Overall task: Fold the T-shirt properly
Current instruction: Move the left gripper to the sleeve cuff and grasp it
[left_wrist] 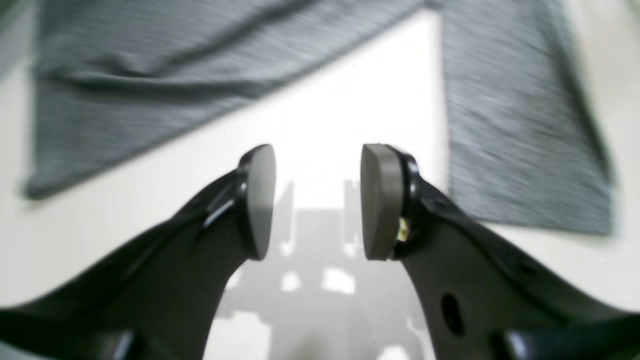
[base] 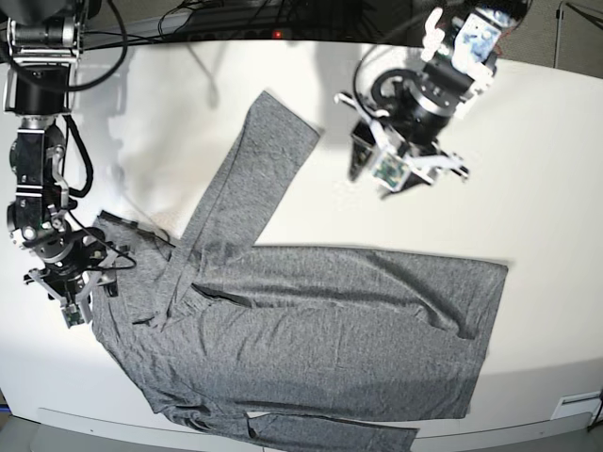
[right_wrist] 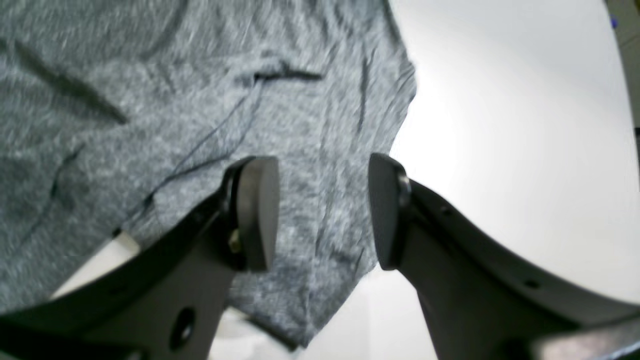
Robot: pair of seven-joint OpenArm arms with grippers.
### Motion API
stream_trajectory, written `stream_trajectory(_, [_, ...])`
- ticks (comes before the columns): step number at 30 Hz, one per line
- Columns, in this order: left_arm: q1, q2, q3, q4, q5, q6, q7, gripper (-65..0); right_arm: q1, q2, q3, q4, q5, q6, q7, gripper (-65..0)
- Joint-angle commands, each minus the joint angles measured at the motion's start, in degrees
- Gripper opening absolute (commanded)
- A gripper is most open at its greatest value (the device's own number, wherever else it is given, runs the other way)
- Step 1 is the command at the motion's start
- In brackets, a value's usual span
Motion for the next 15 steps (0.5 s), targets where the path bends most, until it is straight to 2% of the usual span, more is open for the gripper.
stream_trajectory(1, [0.6,0.8,0.0,1.0,0.2,-1.4,-3.1,-38.4,1.8,1.0,0.4,1.0,0.2,-0.5,1.3,-36.1])
stream_trajectory(2, [1.4,1.5,0.6,1.0,0.3,-2.8,-4.1,-38.4,2.1,1.1,0.4,1.0,0.2,-0.5,1.3,-36.1])
stream_trajectory(4, [2.4,2.8,2.6,1.0,0.6,-3.5,-4.4,-38.4,2.5,1.1,0.4,1.0,0.2,-0.5,1.3,-36.1])
stream_trajectory(8, [3.0,4.9,9.0,1.0,7.4,-3.4,-4.4,-38.4,3.0,1.0,0.4,1.0,0.3,-0.5,1.3,-36.1])
stream_trajectory(11, [3.0,6.5,12.8,0.6,11.6,-3.1,-4.5,-38.4,3.0,1.0,0.4,1.0,0.3,-0.5,1.2,-36.1])
stream_trajectory(15, [1.7,7.2,12.9,-4.7,11.7,-0.9,-6.1,-38.4,3.0,1.0,0.4,1.0,0.2,-0.5,0.0,-36.1])
